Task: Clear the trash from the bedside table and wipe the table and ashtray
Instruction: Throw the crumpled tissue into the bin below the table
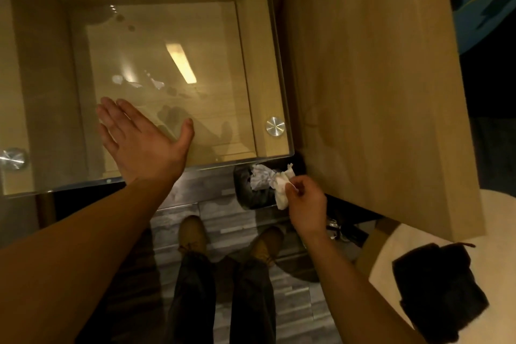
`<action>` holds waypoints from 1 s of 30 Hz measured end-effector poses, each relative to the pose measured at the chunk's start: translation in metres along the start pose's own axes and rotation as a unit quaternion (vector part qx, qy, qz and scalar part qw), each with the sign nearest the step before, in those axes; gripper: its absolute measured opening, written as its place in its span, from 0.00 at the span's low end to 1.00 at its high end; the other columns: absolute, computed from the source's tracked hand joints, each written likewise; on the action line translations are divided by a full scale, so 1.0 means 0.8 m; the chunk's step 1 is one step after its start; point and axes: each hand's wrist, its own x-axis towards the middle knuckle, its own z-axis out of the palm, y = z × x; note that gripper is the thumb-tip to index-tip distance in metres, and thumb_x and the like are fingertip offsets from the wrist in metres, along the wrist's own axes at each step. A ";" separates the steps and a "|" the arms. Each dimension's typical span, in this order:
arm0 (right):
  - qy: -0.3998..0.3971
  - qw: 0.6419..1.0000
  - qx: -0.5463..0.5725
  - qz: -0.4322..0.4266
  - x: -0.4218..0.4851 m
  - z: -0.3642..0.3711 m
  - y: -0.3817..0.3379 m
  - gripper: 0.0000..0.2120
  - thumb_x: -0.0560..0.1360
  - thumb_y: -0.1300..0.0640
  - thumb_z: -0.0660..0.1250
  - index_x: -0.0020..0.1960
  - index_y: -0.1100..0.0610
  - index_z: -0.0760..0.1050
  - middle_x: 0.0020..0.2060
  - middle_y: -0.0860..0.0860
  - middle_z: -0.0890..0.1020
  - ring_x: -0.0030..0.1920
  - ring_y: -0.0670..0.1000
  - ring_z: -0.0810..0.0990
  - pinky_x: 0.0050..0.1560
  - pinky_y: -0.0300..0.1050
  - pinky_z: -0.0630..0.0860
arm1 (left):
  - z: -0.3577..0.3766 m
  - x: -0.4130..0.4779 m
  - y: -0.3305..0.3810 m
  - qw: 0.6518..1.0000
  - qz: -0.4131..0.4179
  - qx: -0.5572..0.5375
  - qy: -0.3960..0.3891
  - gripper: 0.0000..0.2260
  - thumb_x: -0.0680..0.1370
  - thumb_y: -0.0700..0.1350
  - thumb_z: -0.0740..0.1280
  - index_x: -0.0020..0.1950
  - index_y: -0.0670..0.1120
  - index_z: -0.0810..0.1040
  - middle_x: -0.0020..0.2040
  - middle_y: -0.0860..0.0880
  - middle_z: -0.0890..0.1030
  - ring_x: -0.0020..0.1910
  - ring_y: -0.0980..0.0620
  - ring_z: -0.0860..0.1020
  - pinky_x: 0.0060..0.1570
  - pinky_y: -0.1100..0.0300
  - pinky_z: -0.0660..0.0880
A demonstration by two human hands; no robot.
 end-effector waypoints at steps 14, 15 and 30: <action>-0.085 0.994 -0.049 0.042 0.008 -0.013 0.043 0.13 0.83 0.60 0.65 0.65 0.60 0.80 0.57 0.59 0.84 0.58 0.58 0.82 0.59 0.46 0.75 | -0.012 0.001 -0.001 0.999 -0.001 -0.027 -0.026 0.54 0.76 0.78 0.51 0.84 0.36 0.45 0.85 0.35 0.45 0.85 0.39 0.42 0.81 0.44 0.39; -0.081 0.995 -0.040 0.032 0.001 -0.025 0.036 0.12 0.82 0.59 0.65 0.63 0.59 0.81 0.55 0.58 0.85 0.55 0.55 0.82 0.57 0.45 0.76 | -0.020 0.001 -0.003 0.998 0.003 -0.046 -0.039 0.53 0.77 0.76 0.53 0.84 0.36 0.46 0.85 0.36 0.45 0.85 0.40 0.42 0.81 0.45 0.39; -0.136 0.960 -0.043 -0.240 -0.015 -0.079 -0.326 0.11 0.82 0.50 0.65 0.41 0.51 0.76 0.33 0.49 0.80 0.34 0.47 0.77 0.35 0.46 0.72 | -0.233 0.012 -0.055 0.978 -0.069 -0.196 -0.002 0.22 0.81 0.52 0.69 0.70 0.40 0.77 0.64 0.38 0.81 0.63 0.37 0.79 0.60 0.46 0.75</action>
